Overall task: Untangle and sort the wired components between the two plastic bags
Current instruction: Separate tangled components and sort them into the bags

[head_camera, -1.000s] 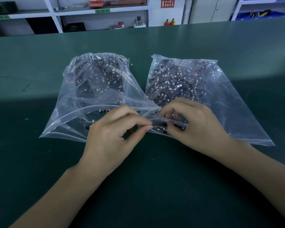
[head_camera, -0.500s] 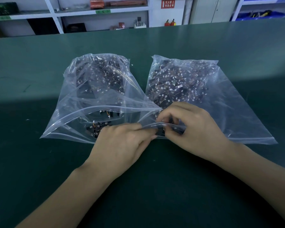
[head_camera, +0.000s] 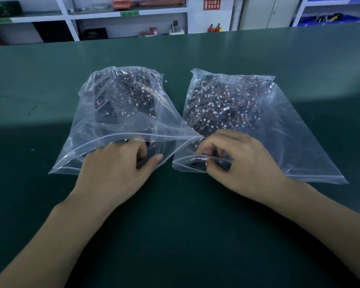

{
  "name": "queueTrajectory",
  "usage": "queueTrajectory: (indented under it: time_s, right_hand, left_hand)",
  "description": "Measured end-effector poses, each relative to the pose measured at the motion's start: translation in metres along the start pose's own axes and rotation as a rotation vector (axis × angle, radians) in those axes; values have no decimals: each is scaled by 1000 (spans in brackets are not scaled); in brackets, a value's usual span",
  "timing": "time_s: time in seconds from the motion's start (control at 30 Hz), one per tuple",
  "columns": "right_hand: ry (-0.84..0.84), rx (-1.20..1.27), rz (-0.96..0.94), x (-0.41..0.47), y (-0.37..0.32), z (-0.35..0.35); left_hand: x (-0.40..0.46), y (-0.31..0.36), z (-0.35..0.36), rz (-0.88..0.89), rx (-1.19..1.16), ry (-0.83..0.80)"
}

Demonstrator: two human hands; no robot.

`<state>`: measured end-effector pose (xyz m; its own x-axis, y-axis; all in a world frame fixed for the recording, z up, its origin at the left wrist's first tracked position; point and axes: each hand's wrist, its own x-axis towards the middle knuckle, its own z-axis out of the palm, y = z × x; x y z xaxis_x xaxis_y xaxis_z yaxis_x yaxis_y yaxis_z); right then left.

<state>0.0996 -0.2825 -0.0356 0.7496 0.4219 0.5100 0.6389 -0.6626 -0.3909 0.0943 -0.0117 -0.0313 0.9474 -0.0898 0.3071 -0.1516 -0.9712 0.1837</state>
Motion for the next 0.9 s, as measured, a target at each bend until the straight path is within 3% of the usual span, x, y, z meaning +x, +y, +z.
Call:
queueTrajectory:
  time_s: [0.23, 0.7, 0.8, 0.9]
  right_hand:
    - [10, 4, 11, 0, 0, 1]
    - [6, 26, 23, -1, 2, 3]
    - [8, 26, 26, -1, 1, 3]
    - [4, 16, 28, -1, 0, 1]
  left_hand:
    - [2, -3, -11, -17, 45, -162]
    - [-2, -3, -15, -66, 61, -269]
    - [-3, -1, -14, -59, 74, -239]
    - [-4, 4, -11, -12, 90, -97]
